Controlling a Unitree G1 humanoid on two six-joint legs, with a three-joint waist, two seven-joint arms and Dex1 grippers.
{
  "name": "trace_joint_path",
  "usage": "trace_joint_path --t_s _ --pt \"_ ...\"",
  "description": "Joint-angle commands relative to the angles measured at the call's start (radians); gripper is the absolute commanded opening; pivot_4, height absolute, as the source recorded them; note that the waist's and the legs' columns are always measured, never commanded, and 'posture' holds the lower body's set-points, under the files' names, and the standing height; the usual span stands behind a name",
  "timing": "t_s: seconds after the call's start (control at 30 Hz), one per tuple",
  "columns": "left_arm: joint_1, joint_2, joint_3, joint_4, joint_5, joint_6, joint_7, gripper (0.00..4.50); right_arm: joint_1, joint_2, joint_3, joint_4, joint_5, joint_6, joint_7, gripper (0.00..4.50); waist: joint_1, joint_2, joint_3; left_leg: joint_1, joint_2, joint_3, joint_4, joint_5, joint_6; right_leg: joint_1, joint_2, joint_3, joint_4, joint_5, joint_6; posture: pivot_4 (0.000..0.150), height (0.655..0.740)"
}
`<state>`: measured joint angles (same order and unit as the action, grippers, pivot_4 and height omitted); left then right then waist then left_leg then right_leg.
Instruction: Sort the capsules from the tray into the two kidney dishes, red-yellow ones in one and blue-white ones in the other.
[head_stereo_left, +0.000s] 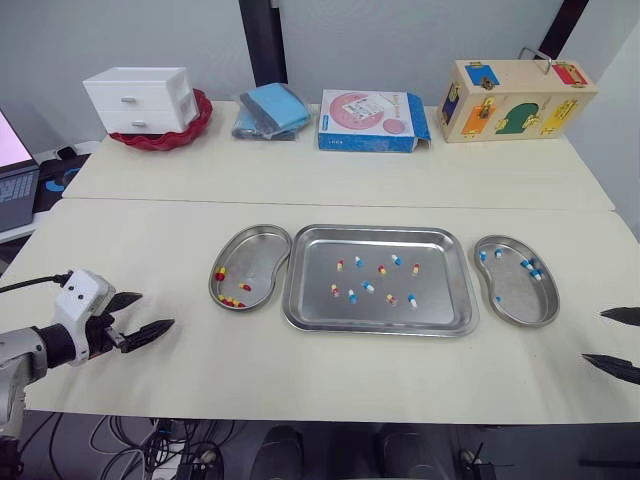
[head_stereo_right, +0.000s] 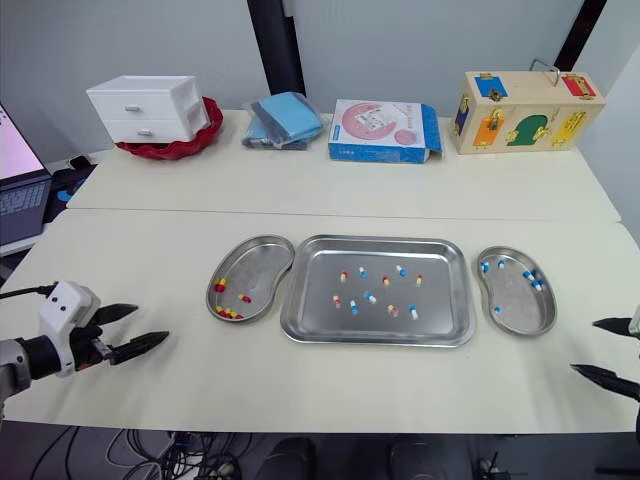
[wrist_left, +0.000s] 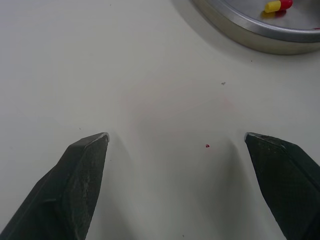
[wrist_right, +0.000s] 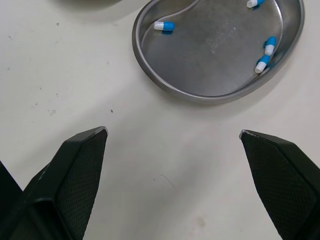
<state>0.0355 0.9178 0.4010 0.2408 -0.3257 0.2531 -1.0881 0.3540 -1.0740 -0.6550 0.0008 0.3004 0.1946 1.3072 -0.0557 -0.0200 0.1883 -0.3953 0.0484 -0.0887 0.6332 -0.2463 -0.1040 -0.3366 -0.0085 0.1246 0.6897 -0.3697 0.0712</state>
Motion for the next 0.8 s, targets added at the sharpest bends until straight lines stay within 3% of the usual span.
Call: trace_joint_path --t_s 0.03,0.57,0.8 --pt "0.034 0.018 0.043 -0.010 -0.027 -0.015 -0.027 4.50 0.036 0.021 -0.071 -0.042 0.035 0.028 0.005 4.48 0.000 0.000 0.000 0.000 0.000 0.000 0.000 0.000 0.000 0.000 0.000 0.000 0.000 0.000 0.000 0.150 0.7312" --pt "0.103 0.018 0.075 -0.034 -0.046 -0.007 -0.039 4.50 0.142 0.092 -0.104 -0.135 0.021 -0.013 -0.021 4.48 0.000 0.000 0.000 0.000 0.000 -0.001 0.001 0.000 0.000 0.001 0.000 -0.001 0.000 0.000 0.000 0.150 0.7312" --pt "0.198 -0.021 0.128 -0.108 -0.072 0.002 -0.012 4.50 0.175 0.208 -0.045 -0.364 0.087 0.013 -0.082 4.48 0.001 0.000 0.000 0.000 0.000 -0.002 0.001 0.000 0.000 0.001 0.000 -0.001 0.000 0.000 0.000 0.150 0.7312"
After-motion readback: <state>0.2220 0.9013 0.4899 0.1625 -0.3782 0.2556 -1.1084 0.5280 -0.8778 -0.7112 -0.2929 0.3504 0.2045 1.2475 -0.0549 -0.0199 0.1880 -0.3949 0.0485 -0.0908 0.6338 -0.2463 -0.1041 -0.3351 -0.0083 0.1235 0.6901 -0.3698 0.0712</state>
